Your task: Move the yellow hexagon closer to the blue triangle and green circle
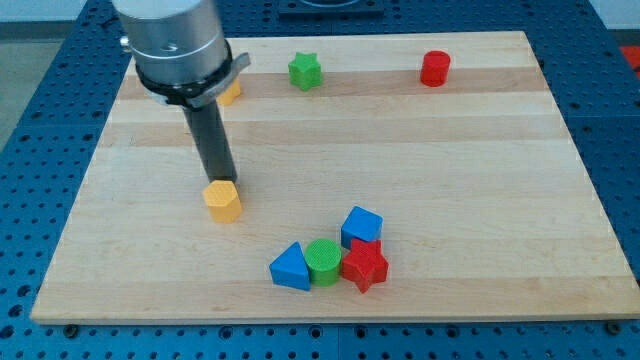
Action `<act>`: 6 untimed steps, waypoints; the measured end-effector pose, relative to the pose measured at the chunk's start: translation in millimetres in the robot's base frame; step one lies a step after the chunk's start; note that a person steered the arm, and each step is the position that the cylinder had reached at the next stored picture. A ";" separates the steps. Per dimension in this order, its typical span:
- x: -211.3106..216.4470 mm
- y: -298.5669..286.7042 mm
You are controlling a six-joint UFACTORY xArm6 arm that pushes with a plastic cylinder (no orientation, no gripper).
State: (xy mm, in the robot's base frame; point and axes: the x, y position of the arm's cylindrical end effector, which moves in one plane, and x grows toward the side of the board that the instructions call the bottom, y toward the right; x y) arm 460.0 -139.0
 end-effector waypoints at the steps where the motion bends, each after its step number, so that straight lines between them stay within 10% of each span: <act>1: -7.6 -31.9; 6: 45.7 26.0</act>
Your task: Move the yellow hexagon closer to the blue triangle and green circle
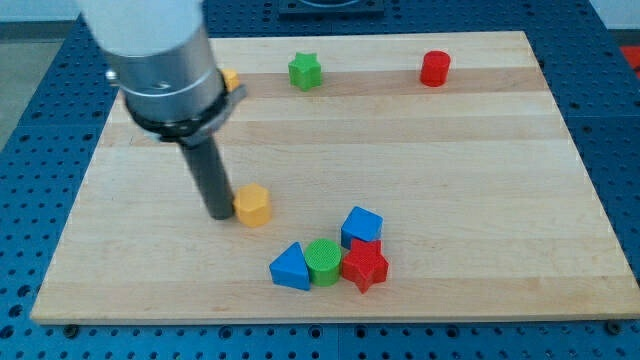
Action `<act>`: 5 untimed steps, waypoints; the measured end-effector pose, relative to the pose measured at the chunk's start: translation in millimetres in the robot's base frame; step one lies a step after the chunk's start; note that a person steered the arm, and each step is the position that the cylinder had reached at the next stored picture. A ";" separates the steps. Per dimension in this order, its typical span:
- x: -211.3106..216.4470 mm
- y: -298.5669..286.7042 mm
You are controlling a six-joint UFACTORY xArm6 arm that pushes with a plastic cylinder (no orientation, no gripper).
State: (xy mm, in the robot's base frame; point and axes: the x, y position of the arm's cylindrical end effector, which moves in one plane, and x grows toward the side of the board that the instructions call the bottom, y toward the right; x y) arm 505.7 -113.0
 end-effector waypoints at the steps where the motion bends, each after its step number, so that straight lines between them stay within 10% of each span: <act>1: -4.8 3.7; 5: -0.5 55.6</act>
